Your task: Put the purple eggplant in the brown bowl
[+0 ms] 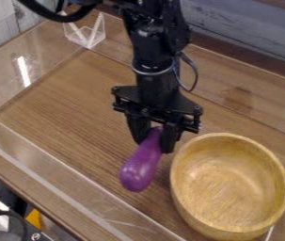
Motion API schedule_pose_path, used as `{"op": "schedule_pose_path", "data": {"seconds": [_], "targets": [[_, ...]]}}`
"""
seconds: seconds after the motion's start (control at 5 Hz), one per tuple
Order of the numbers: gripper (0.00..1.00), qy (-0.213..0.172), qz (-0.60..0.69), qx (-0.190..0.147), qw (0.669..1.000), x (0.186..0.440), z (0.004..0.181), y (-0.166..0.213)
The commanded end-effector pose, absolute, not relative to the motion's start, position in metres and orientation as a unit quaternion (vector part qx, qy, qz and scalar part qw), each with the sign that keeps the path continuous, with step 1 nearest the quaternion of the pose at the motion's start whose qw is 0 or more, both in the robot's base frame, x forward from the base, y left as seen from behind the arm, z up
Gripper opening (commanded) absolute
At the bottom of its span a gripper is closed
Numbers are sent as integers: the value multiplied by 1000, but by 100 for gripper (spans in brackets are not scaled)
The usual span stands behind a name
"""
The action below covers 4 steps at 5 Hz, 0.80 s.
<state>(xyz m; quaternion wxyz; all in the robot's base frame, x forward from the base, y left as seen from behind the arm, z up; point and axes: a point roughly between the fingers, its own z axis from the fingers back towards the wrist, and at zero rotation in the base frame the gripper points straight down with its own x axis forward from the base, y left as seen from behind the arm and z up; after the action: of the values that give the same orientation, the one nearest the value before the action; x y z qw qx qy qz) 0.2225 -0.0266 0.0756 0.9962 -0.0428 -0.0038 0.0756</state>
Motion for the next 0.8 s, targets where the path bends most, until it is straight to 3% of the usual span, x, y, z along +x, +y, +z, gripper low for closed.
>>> {"op": "schedule_pose_path", "data": {"seconds": [0.0, 0.4, 0.6], "targets": [[0, -26, 95, -44, 994, 224, 85, -34], [0, -28, 60, -40, 997, 223, 100, -51], [0, -31, 42, -36, 998, 235, 98, -57]]}}
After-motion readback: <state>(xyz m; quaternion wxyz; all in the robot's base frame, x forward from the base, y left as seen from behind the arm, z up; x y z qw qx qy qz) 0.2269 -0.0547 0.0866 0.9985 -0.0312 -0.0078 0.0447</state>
